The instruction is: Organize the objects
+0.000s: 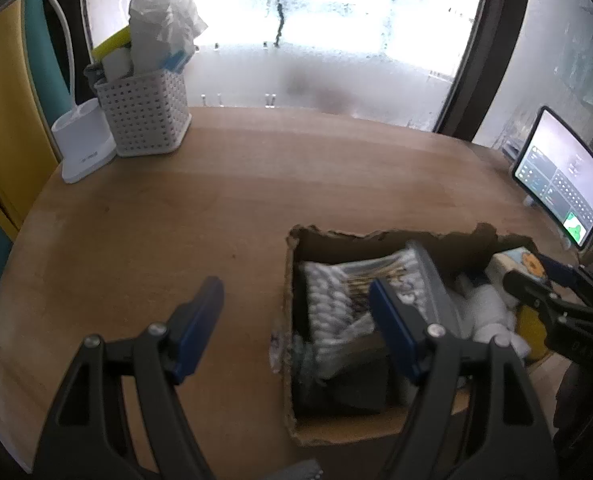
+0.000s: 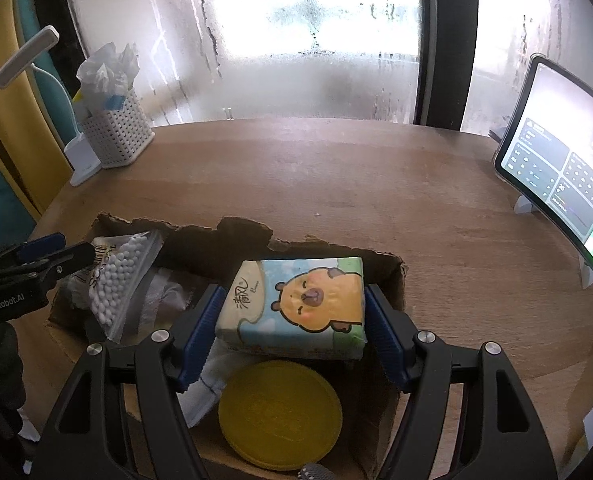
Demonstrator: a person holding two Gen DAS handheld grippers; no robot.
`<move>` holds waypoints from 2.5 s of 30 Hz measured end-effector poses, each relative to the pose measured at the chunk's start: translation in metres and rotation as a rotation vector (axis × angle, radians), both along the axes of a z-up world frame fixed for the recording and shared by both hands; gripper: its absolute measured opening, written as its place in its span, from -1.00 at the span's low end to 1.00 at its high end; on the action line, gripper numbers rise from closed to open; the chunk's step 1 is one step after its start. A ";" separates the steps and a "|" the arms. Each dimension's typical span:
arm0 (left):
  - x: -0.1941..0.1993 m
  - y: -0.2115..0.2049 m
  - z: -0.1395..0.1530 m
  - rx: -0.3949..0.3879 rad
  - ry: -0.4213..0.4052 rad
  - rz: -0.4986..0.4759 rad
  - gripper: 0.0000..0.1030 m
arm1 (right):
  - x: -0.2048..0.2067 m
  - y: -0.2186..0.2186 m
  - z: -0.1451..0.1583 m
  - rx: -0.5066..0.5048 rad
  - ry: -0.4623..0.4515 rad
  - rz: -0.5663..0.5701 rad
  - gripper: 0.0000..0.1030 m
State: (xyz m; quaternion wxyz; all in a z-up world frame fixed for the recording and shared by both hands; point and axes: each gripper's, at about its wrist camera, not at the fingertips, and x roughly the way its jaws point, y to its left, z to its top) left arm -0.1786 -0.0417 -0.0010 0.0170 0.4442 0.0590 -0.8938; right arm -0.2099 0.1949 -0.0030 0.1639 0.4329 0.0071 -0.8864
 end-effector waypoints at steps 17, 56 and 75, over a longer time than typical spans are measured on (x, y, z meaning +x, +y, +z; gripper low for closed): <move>0.040 0.015 0.018 -0.002 0.042 -0.036 0.48 | 0.044 0.004 0.021 0.008 0.052 -0.012 0.55; 0.120 0.047 0.020 0.001 0.072 -0.083 0.74 | 0.133 0.027 0.026 0.014 0.081 -0.028 0.74; 0.140 0.039 0.008 0.004 0.042 -0.055 0.74 | 0.157 0.019 0.017 0.031 0.068 -0.016 0.74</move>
